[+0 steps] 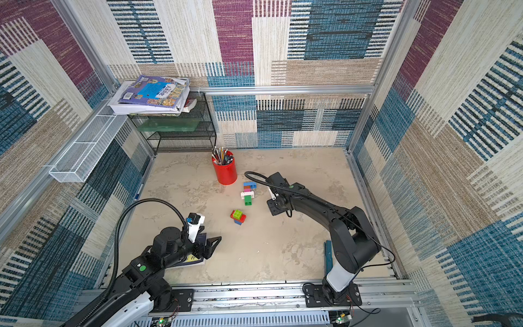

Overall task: Assemble the letter f with lego
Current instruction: Pick up the lego brick from the center of the board, then assemble the lego brick with the lego brick.

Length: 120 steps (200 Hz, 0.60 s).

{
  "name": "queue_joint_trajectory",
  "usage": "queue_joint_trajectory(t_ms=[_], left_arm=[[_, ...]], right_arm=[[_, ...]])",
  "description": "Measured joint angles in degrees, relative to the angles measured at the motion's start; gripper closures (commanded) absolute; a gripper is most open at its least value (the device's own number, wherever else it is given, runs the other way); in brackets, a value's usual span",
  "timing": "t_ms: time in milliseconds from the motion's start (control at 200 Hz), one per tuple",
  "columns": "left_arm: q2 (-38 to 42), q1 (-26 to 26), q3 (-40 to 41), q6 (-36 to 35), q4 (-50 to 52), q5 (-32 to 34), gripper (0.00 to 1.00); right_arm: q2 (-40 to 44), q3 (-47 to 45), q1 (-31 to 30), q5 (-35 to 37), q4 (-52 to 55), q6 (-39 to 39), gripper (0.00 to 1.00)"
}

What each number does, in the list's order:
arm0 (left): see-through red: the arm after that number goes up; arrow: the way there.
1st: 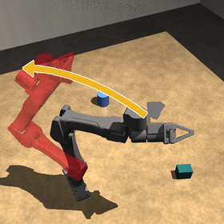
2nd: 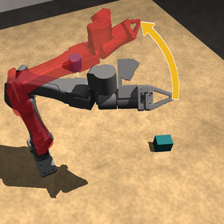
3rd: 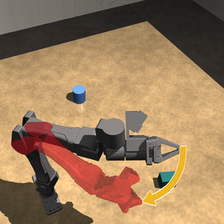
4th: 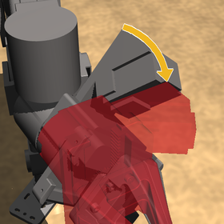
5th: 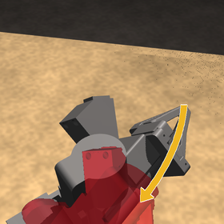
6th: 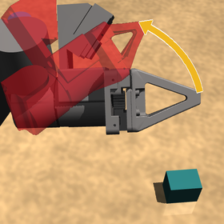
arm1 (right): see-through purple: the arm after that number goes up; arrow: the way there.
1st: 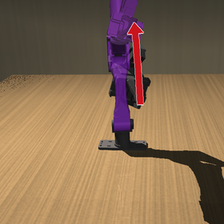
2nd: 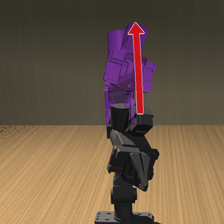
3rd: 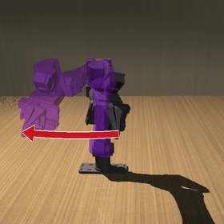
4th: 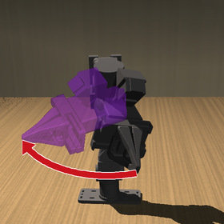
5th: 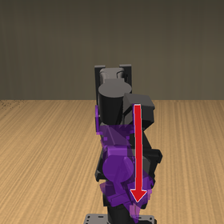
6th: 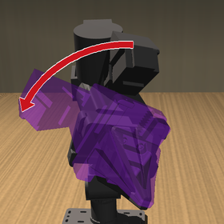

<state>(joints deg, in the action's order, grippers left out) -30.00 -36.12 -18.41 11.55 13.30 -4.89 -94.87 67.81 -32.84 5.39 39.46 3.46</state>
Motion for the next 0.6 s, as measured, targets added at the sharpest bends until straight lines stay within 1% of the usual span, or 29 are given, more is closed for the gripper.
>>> queue_joint_trajectory(t_ms=[245, 305, 601], left_arm=[[0.04, 0.0, 0.0, 0.04, 0.04, 0.76, 0.01], [0.35, 0.0, 0.0, 0.04, 0.07, 1.7, 0.01], [2.29, 0.0, 0.42, 0.09, 0.24, 2.25, 0.01]], right_arm=[[-4.07, 9.97, -3.76, -1.86, 4.59, -4.04, 0.71], [-5.38, 12.22, -4.48, -1.97, 5.66, -4.96, 0.71], [-11.02, 22.75, -8.76, -2.32, 10.01, -8.96, 0.73]])
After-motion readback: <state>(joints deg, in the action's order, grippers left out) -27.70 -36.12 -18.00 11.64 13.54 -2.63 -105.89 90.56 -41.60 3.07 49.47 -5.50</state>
